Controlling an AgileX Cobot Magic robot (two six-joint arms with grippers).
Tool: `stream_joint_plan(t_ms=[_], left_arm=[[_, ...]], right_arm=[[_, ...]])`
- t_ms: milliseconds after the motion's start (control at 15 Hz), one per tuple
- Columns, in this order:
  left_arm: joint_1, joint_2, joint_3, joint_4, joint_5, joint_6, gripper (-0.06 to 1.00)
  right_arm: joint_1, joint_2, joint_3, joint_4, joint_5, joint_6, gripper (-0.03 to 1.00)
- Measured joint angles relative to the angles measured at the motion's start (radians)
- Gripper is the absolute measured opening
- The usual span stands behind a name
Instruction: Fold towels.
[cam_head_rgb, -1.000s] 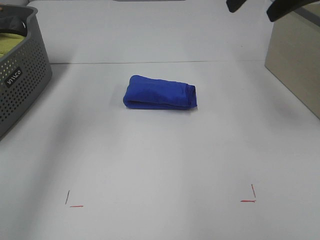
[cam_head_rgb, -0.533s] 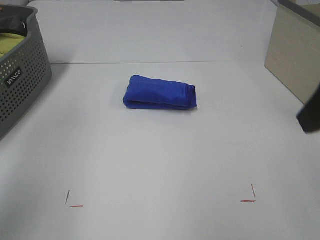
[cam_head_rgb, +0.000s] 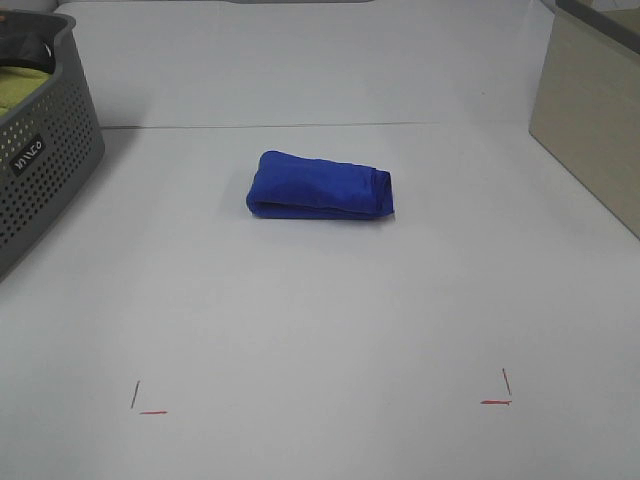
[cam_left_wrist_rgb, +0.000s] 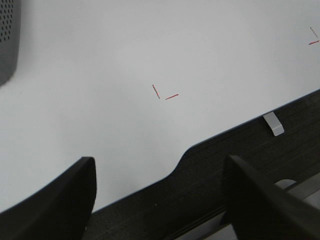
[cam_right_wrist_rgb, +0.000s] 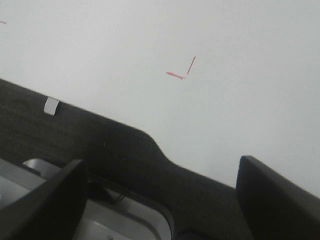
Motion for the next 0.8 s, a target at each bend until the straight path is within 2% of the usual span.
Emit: stream_joint_plan(t_ms=[200, 400, 800], left_arm=[[0.0, -0.08, 0.088, -0.004, -0.049, 0.111, 0.67], [0.0, -0.083, 0.119, -0.032, -0.116, 0.128, 0.67], [0.0, -0.084, 0.121, -0.031, -0.122, 0.151, 0.67]], right_arm=[[0.0, -0.207, 0.009, -0.004, -0.057, -0.029, 0.77], [0.0, -0.228, 0.038, -0.005, -0.082, -0.036, 0.77], [0.0, -0.228, 0.038, -0.006, -0.088, -0.044, 0.77]])
